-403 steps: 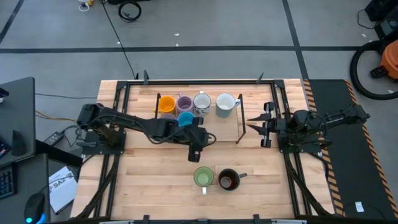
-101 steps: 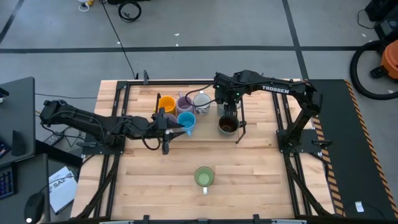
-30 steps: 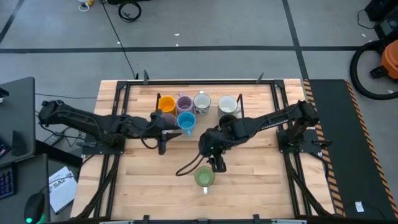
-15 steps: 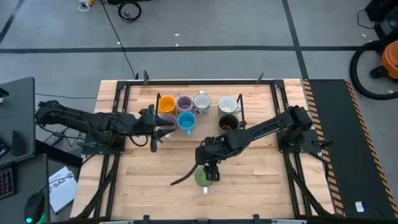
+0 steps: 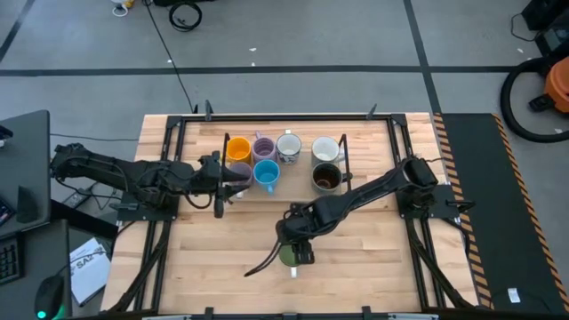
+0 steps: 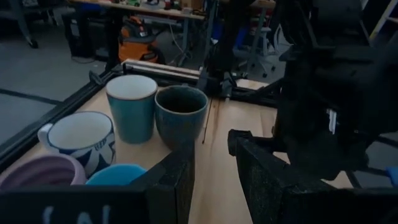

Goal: Place coffee mugs
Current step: Put the green mug on the shelf

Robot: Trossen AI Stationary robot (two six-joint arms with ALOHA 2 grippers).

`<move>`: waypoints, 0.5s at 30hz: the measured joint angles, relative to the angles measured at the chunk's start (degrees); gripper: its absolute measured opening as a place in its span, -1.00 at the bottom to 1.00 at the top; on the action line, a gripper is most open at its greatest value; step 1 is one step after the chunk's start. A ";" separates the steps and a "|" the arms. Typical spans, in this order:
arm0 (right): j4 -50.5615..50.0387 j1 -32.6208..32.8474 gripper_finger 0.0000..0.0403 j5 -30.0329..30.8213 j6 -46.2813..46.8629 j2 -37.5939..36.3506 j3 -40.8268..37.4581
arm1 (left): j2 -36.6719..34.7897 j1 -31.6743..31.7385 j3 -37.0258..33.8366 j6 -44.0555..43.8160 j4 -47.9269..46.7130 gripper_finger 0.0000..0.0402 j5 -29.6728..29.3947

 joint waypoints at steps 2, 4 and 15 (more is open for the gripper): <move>-0.02 -0.01 0.12 -0.04 -1.34 0.86 -0.02 | 0.00 -0.02 0.00 -0.54 -0.14 -0.39 0.17; -0.35 -0.41 0.11 0.04 -2.29 1.34 -0.04 | 0.00 -0.02 0.00 -0.56 -0.50 -0.39 0.19; 0.75 -1.33 -0.25 -0.17 -4.23 1.72 -0.04 | 0.06 -0.02 0.00 -2.44 -1.45 -0.39 0.23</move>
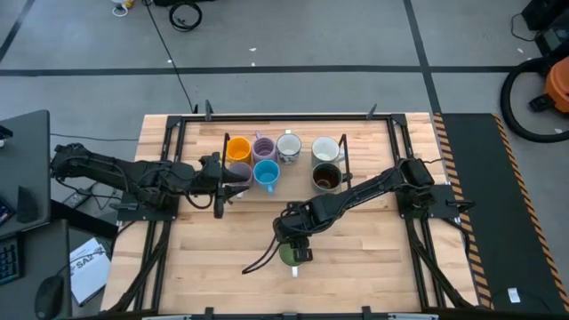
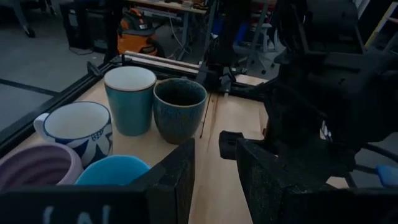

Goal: Place coffee mugs
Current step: Put the green mug on the shelf

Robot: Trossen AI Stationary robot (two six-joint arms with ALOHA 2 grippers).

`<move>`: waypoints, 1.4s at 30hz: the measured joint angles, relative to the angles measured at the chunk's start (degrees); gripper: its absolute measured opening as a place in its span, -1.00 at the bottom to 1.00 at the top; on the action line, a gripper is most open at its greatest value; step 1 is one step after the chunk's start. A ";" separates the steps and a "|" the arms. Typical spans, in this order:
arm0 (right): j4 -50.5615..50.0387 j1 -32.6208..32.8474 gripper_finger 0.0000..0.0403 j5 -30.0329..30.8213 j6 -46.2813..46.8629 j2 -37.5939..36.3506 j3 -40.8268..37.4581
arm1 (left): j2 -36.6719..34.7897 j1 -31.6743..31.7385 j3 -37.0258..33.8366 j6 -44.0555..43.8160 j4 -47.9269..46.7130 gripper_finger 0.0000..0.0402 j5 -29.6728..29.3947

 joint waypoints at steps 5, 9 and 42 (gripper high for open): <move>0.06 0.00 -0.41 0.00 -0.02 0.00 0.00 | -0.02 0.00 0.00 -0.74 -0.06 -0.39 -0.02; -0.18 0.00 -0.55 0.00 -0.13 0.00 0.00 | -0.02 0.00 0.00 -0.62 -0.12 -0.39 -0.01; -20.82 -6.62 -0.83 12.91 -9.95 -0.15 14.90 | -0.02 0.00 0.00 -0.44 -1.61 -0.39 0.00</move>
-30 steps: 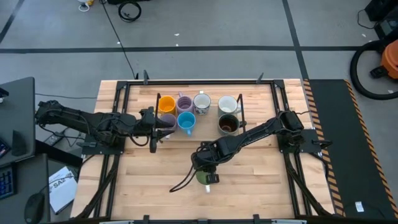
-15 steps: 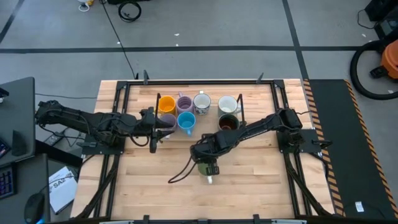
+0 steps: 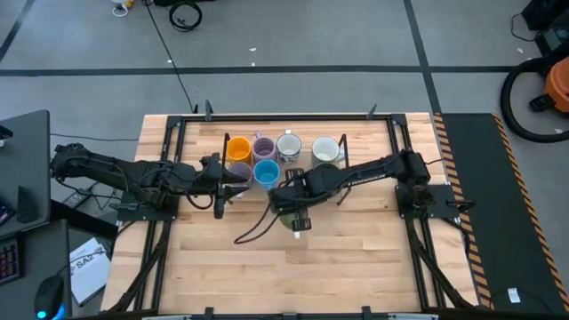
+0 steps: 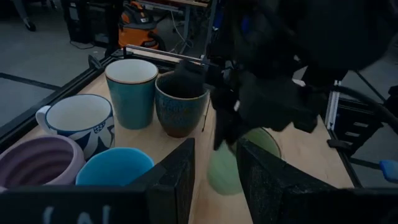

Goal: Place coffee mugs
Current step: Put the green mug on the shelf

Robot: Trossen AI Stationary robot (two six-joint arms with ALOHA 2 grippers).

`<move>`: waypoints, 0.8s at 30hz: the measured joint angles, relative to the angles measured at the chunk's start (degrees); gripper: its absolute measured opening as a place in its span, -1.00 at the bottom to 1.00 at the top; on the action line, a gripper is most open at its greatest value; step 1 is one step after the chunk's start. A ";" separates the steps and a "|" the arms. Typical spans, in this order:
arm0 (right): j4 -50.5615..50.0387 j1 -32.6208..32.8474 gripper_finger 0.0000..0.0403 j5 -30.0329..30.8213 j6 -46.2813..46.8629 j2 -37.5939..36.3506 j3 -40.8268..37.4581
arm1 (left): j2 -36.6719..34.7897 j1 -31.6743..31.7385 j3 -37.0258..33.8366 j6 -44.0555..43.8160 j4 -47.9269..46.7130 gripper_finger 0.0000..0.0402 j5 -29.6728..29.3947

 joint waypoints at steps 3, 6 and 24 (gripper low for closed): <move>0.29 -1.53 -0.84 0.87 -2.08 0.00 0.55 | 0.00 0.00 0.00 -0.02 -0.42 -0.39 0.00; 0.31 -3.64 -0.84 0.85 -3.19 0.00 0.03 | 0.00 0.00 -0.01 -0.17 -1.67 -0.39 0.00; 1.36 -14.15 -0.84 -0.59 -8.21 -1.51 -0.43 | 0.01 0.01 0.00 -0.44 -3.40 -0.39 0.00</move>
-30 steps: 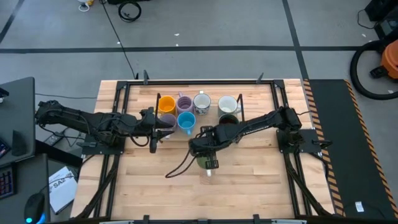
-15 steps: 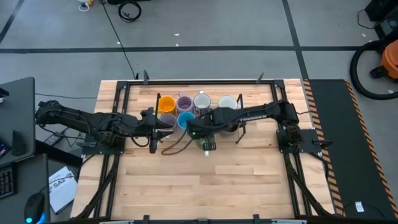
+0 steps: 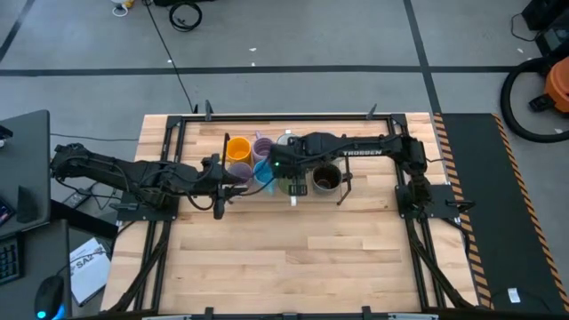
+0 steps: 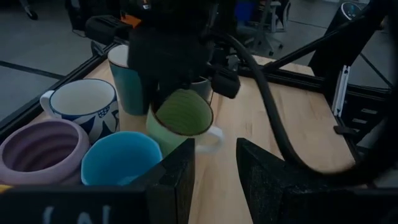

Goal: Place coffee mugs
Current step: Put the green mug on the shelf

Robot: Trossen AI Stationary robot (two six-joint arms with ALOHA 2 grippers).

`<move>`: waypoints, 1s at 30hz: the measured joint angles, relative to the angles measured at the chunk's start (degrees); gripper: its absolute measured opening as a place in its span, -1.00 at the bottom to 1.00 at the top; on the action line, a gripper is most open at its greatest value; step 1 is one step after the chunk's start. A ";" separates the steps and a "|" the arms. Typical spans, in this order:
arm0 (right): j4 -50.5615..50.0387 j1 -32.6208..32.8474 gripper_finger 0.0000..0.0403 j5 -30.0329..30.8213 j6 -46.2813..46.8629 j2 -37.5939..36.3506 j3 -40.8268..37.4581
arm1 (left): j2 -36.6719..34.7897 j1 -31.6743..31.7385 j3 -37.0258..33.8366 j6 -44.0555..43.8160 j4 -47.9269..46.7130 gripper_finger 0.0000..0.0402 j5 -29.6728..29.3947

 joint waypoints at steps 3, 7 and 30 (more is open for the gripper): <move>0.00 -1.65 -0.84 -2.55 -0.07 0.00 0.00 | -0.01 -0.01 0.00 -0.19 -0.03 -0.39 -0.02; -0.05 -3.11 -0.84 -3.39 -0.32 0.00 0.00 | -0.01 0.00 0.00 -0.21 -0.02 -0.39 0.00; 2.38 -5.44 -0.80 -5.89 0.19 -0.35 -4.95 | 0.01 -0.01 -0.01 -0.63 -0.02 -0.39 0.02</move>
